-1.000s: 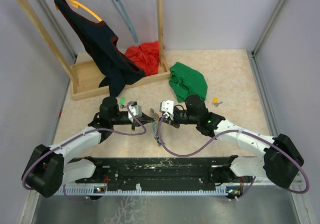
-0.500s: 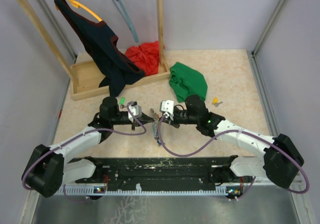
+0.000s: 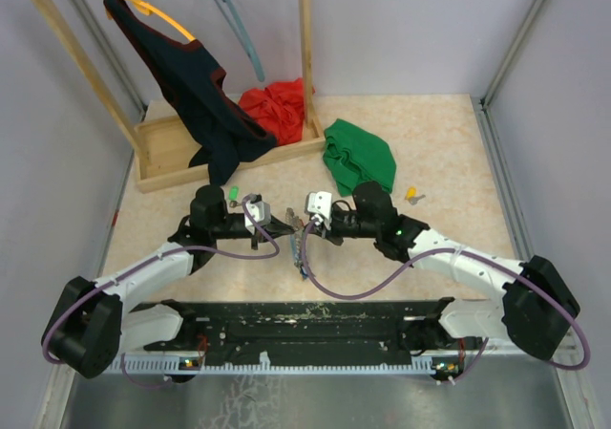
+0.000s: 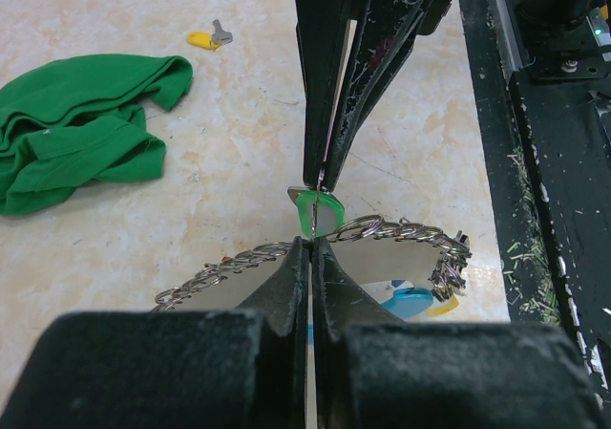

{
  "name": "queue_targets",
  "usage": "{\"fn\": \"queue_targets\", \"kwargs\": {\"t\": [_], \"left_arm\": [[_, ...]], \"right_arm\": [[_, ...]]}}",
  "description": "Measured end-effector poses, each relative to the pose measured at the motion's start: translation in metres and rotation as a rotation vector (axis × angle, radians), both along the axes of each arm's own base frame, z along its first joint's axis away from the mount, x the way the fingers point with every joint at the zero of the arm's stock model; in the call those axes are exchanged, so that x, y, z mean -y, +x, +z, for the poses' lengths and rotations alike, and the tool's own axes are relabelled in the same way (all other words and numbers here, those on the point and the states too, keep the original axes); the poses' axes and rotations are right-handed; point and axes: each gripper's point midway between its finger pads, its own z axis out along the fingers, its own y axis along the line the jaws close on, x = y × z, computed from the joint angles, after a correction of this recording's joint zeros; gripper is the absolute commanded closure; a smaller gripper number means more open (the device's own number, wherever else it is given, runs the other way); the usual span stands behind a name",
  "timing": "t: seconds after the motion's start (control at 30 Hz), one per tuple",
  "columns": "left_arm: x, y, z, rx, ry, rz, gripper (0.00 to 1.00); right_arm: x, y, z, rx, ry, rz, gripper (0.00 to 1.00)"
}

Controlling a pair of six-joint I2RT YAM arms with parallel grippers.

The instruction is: Put the keys on the keyring

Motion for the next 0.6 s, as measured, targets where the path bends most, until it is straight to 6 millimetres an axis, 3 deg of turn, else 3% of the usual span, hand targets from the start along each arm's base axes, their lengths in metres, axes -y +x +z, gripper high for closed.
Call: {"fn": "queue_targets", "kwargs": {"t": [0.6], "left_arm": [[0.0002,-0.0009,0.0002,-0.001,-0.001,-0.005,1.00]], "right_arm": [[-0.0012,0.0002,-0.0033,-0.019,-0.002,-0.004,1.00]]}}
